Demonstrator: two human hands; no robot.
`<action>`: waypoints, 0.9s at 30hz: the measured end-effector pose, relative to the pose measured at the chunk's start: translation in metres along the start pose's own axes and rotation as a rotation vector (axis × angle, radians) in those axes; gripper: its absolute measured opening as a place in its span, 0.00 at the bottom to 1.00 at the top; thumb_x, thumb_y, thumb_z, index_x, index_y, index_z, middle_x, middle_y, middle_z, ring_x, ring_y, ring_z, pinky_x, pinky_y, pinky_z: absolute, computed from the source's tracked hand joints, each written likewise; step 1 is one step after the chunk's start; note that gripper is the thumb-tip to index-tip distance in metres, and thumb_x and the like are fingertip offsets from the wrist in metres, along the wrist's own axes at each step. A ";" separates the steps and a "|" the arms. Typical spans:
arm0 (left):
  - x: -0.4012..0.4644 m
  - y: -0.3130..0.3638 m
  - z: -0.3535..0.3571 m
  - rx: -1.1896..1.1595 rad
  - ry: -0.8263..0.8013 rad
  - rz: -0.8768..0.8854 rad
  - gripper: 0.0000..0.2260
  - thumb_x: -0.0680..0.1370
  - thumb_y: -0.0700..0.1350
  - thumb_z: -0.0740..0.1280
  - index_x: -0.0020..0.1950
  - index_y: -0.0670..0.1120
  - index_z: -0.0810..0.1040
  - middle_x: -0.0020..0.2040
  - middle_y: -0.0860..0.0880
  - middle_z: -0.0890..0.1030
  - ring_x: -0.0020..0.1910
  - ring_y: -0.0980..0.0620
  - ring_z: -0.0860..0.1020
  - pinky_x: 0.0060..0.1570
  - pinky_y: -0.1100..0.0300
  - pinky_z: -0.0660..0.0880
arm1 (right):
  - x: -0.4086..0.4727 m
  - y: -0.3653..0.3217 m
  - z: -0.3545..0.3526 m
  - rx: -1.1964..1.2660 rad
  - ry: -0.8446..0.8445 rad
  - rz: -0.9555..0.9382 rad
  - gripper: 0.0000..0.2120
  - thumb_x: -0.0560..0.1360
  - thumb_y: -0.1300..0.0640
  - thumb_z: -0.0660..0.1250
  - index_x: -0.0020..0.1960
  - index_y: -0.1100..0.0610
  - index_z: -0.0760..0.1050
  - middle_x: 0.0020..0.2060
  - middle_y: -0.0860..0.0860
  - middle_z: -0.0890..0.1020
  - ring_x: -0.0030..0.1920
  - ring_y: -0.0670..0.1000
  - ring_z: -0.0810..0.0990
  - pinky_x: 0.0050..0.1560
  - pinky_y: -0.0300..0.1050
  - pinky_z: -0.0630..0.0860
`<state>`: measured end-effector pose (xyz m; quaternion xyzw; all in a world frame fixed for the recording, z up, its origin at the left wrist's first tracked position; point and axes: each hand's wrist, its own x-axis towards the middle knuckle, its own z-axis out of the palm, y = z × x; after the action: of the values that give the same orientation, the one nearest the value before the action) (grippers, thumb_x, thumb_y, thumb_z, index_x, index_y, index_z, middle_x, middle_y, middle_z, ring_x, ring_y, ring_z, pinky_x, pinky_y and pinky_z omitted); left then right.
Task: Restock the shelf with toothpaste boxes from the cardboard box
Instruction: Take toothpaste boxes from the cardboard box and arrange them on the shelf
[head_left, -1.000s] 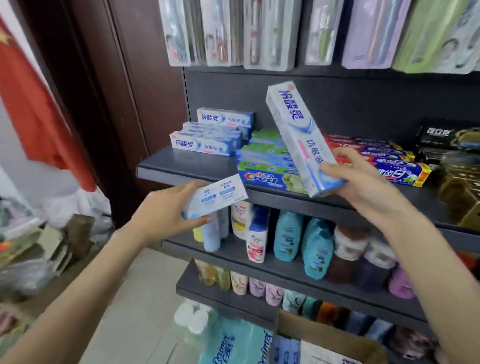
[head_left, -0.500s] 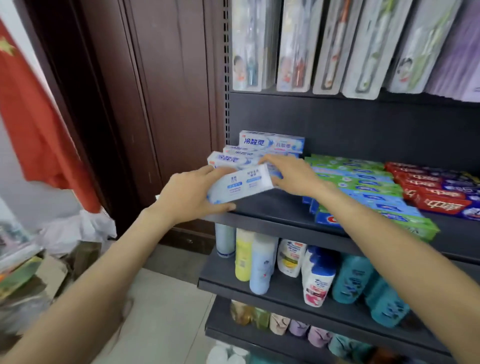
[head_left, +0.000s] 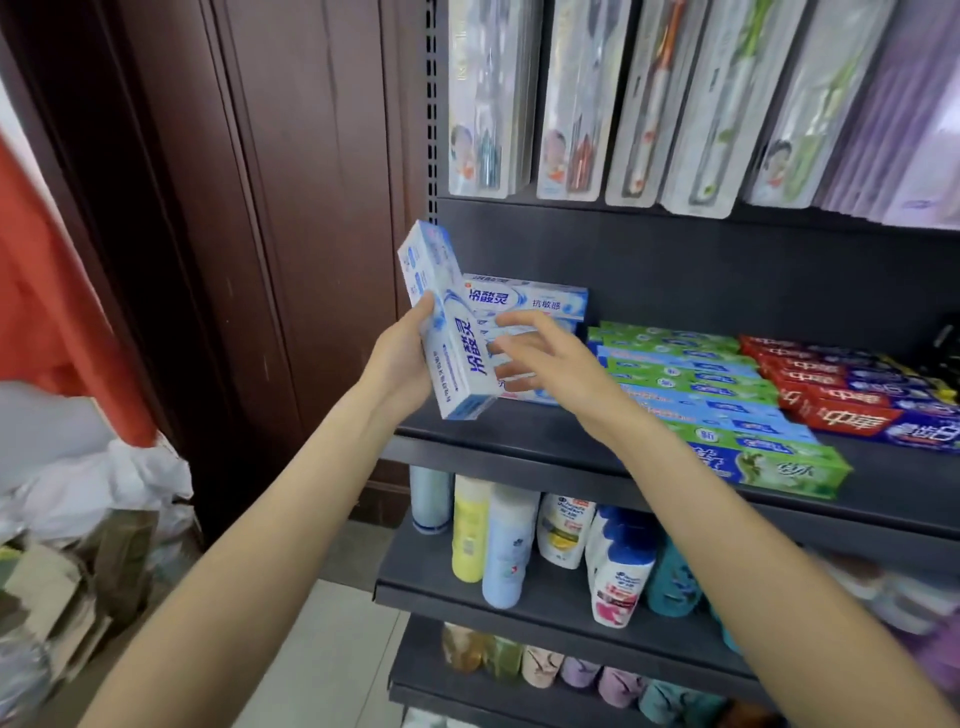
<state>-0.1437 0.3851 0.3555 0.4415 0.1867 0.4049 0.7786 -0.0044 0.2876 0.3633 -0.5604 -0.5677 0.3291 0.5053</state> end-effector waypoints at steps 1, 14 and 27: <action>0.000 -0.003 0.002 -0.040 -0.016 -0.009 0.20 0.82 0.52 0.53 0.72 0.44 0.66 0.64 0.40 0.76 0.61 0.42 0.77 0.57 0.47 0.75 | 0.001 -0.002 -0.001 -0.034 0.032 -0.025 0.11 0.78 0.56 0.63 0.60 0.49 0.72 0.55 0.51 0.80 0.46 0.47 0.81 0.52 0.45 0.77; -0.017 0.002 -0.003 1.239 -0.275 -0.106 0.25 0.66 0.59 0.72 0.60 0.55 0.71 0.53 0.54 0.80 0.46 0.57 0.79 0.49 0.62 0.74 | 0.025 -0.004 -0.047 -1.578 -0.094 -0.811 0.18 0.66 0.46 0.74 0.51 0.54 0.76 0.45 0.51 0.82 0.50 0.56 0.78 0.51 0.50 0.71; 0.029 -0.019 -0.073 1.961 0.087 0.623 0.12 0.76 0.43 0.67 0.58 0.54 0.79 0.55 0.50 0.78 0.51 0.47 0.76 0.45 0.55 0.73 | 0.032 0.053 -0.021 -1.579 0.123 -0.249 0.25 0.74 0.44 0.65 0.64 0.58 0.68 0.59 0.58 0.71 0.60 0.59 0.66 0.60 0.51 0.63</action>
<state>-0.1651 0.4417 0.3022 0.8966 0.3403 0.2742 -0.0711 0.0363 0.3228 0.3263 -0.7021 -0.6624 -0.2602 0.0231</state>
